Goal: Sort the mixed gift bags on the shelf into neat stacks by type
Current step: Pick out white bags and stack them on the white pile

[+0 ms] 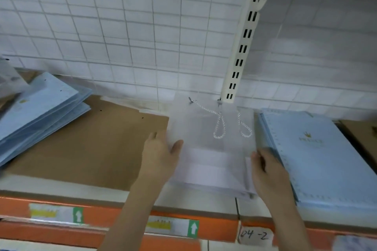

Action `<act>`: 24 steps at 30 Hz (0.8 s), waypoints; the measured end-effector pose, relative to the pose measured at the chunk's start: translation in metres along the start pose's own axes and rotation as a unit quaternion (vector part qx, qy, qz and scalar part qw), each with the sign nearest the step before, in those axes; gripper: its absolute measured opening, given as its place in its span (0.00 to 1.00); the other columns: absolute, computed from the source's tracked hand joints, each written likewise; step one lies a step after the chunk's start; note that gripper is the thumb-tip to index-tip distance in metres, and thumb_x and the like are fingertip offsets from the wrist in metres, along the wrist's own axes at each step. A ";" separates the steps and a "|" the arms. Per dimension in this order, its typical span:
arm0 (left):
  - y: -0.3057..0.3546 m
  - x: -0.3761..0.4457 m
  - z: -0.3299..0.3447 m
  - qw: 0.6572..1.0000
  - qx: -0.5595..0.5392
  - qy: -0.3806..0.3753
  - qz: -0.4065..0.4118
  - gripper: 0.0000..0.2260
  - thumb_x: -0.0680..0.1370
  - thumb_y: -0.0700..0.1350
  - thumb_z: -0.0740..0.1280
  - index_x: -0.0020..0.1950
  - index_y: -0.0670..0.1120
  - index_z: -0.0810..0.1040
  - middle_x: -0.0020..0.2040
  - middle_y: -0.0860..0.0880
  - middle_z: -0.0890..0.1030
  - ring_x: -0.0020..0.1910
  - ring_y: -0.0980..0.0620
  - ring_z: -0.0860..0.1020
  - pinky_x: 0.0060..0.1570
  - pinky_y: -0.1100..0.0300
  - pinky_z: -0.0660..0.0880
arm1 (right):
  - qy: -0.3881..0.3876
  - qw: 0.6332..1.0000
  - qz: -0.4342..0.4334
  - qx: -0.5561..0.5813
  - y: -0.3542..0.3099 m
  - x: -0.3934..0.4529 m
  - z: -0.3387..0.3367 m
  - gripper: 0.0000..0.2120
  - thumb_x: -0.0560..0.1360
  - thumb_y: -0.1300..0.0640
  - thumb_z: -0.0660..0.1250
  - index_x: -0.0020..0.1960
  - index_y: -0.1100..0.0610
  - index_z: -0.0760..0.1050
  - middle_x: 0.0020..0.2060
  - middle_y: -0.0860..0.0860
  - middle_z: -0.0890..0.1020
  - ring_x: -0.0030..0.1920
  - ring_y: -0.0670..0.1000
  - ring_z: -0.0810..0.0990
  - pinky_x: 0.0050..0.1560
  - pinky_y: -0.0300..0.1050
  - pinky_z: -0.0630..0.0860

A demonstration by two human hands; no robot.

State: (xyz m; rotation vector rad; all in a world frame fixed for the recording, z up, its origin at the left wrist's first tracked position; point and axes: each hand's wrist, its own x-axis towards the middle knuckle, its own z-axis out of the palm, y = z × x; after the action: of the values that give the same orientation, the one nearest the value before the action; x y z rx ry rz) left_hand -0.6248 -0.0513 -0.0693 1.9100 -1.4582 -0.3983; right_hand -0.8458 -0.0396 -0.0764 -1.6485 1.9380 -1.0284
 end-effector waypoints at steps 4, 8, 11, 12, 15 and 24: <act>0.002 -0.008 0.012 0.998 0.067 -0.001 0.008 0.20 0.79 0.51 0.61 0.61 0.36 0.71 0.55 0.39 0.75 0.56 0.41 0.71 0.56 0.54 0.65 | 0.019 0.999 -0.037 -0.027 0.004 -0.001 0.001 0.08 0.77 0.57 0.61 0.42 0.59 0.67 0.34 0.51 0.70 0.35 0.52 0.71 0.33 0.43 0.62; 0.006 -0.007 0.016 0.997 0.072 -0.024 0.003 0.24 0.79 0.51 0.60 0.69 0.37 0.62 0.58 0.39 0.74 0.58 0.41 0.72 0.56 0.52 0.67 | 0.028 0.996 -0.055 -0.060 0.005 -0.001 0.001 0.09 0.76 0.58 0.62 0.42 0.57 0.63 0.34 0.51 0.67 0.33 0.51 0.67 0.33 0.42 0.60; 0.012 -0.008 0.018 0.995 0.093 -0.043 0.018 0.20 0.79 0.53 0.59 0.65 0.40 0.67 0.57 0.42 0.73 0.57 0.42 0.73 0.53 0.54 0.68 | 0.031 0.995 -0.049 -0.082 0.005 0.003 -0.003 0.08 0.77 0.59 0.61 0.42 0.59 0.63 0.38 0.55 0.68 0.35 0.52 0.67 0.35 0.42 0.63; 0.013 -0.009 0.019 0.994 0.097 -0.050 0.021 0.20 0.79 0.54 0.59 0.63 0.41 0.69 0.56 0.42 0.73 0.56 0.42 0.73 0.51 0.54 0.69 | 0.034 0.994 -0.046 -0.094 0.005 0.004 -0.004 0.07 0.77 0.60 0.61 0.41 0.60 0.65 0.40 0.56 0.69 0.38 0.54 0.68 0.38 0.44 0.66; 0.012 -0.012 0.015 0.994 0.093 -0.048 0.033 0.19 0.78 0.55 0.59 0.60 0.42 0.71 0.54 0.43 0.74 0.57 0.43 0.72 0.53 0.53 0.70 | 0.072 0.986 -0.055 -0.141 0.002 0.006 -0.004 0.06 0.74 0.64 0.64 0.45 0.67 0.77 0.48 0.63 0.74 0.47 0.61 0.72 0.52 0.51 0.70; -0.028 -0.008 -0.042 0.994 0.082 0.015 0.075 0.15 0.78 0.54 0.59 0.54 0.45 0.77 0.48 0.46 0.79 0.50 0.44 0.77 0.50 0.51 0.75 | 0.076 0.978 -0.169 -0.094 -0.055 -0.011 0.031 0.10 0.73 0.65 0.66 0.54 0.65 0.78 0.49 0.60 0.79 0.48 0.61 0.78 0.52 0.50 0.74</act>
State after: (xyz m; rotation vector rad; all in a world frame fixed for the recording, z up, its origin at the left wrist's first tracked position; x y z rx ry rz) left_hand -0.5816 -0.0262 -0.0593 1.9080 -1.6444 -0.1837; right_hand -0.7844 -0.0398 -0.0580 -2.1177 1.9409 -1.1542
